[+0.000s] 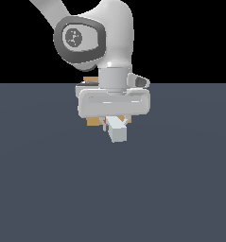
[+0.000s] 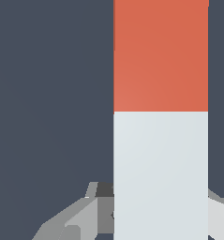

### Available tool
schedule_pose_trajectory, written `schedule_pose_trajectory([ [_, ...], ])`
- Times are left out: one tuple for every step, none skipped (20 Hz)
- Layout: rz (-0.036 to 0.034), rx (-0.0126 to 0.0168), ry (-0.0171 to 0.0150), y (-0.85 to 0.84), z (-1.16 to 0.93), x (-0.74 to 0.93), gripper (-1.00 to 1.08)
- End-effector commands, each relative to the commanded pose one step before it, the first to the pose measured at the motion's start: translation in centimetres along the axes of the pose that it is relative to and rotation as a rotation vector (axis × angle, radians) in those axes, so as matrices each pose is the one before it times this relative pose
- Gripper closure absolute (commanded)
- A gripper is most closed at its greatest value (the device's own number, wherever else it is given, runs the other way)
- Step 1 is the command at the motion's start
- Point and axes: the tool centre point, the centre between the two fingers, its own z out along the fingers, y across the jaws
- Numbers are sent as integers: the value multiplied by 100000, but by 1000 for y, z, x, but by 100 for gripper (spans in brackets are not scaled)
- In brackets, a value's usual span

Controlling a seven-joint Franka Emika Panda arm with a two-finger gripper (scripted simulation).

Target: Insert the peg into the horizontal hole in a box.

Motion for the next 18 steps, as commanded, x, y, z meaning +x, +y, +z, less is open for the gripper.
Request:
schedule_pose_trajectory([
  [832, -286, -90, 331, -484, 1619, 108],
  [183, -1, 0, 92, -103, 528, 108],
  [169, -1, 0, 85, -91, 457, 108],
  [138, -1, 1, 80, -78, 397, 108],
  [120, -1, 1, 75, -65, 329, 108],
  [98, -1, 1, 70, -53, 264, 108],
  [69, -1, 1, 63, -40, 204, 108],
  [69, -1, 2, 52, -28, 128, 108],
  [0, 0, 0, 38, -16, 98, 108],
  [0, 0, 0, 13, -5, 30, 108],
  [0, 0, 0, 0, 0, 0, 108],
  [0, 0, 0, 0, 0, 0, 108],
  [0, 0, 0, 0, 0, 0, 108],
  [-92, 300, 41, -108, 159, 15, 108],
  [6, -69, 0, 42, -36, -7, 108],
  [18, -194, -2, 126, -100, -22, 108],
  [19, -206, -2, 125, -107, -23, 108],
  [6, -69, -1, 42, -36, -8, 108],
])
